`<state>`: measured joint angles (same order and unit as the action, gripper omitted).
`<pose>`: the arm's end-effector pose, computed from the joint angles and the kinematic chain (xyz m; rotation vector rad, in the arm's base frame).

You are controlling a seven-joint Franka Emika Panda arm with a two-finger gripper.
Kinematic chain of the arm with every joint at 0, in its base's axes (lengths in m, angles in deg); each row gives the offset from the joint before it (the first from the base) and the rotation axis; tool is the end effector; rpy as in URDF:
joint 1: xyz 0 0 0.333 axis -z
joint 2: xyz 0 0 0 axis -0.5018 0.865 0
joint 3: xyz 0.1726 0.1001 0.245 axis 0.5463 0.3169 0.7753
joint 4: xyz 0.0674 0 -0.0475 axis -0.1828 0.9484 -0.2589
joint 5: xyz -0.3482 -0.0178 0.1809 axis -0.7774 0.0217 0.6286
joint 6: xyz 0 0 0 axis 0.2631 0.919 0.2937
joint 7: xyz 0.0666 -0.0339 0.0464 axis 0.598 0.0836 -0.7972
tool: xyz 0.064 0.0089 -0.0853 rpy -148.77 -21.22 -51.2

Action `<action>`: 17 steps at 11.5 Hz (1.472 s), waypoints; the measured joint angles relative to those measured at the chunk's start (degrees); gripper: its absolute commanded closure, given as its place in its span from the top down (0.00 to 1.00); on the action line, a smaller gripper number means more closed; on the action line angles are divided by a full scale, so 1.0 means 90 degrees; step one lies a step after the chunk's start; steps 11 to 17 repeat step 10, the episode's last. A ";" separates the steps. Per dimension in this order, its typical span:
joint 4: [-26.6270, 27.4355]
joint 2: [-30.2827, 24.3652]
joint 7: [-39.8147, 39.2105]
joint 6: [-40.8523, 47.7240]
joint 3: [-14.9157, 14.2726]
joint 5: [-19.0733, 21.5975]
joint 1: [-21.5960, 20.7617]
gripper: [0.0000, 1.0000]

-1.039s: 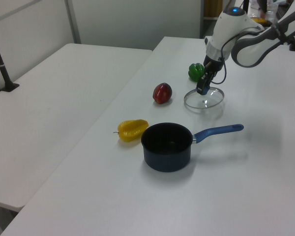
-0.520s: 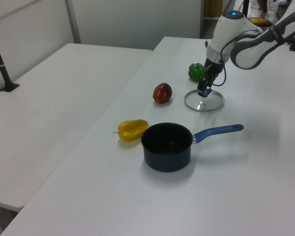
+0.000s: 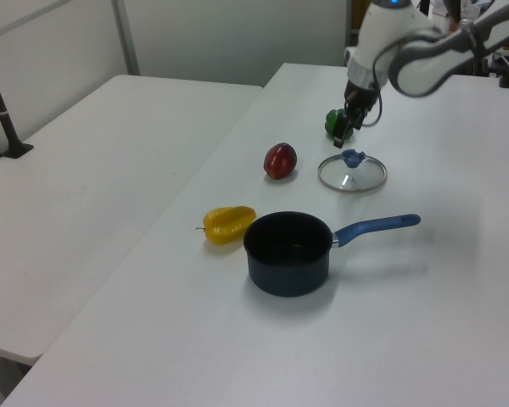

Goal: Open lid

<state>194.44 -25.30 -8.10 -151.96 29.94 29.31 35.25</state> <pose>0.6362 0.0010 0.4034 3.0022 -0.2046 0.4069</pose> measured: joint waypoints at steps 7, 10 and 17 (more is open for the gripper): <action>-0.1514 -0.1189 -0.0627 0.4009 -0.0002 0.0874 -0.0712 1.00; -0.1509 -0.1593 -0.0762 0.4623 -0.0179 0.0947 -0.0645 1.00; -0.1509 -0.1593 -0.0762 0.4623 -0.0179 0.0947 -0.0645 1.00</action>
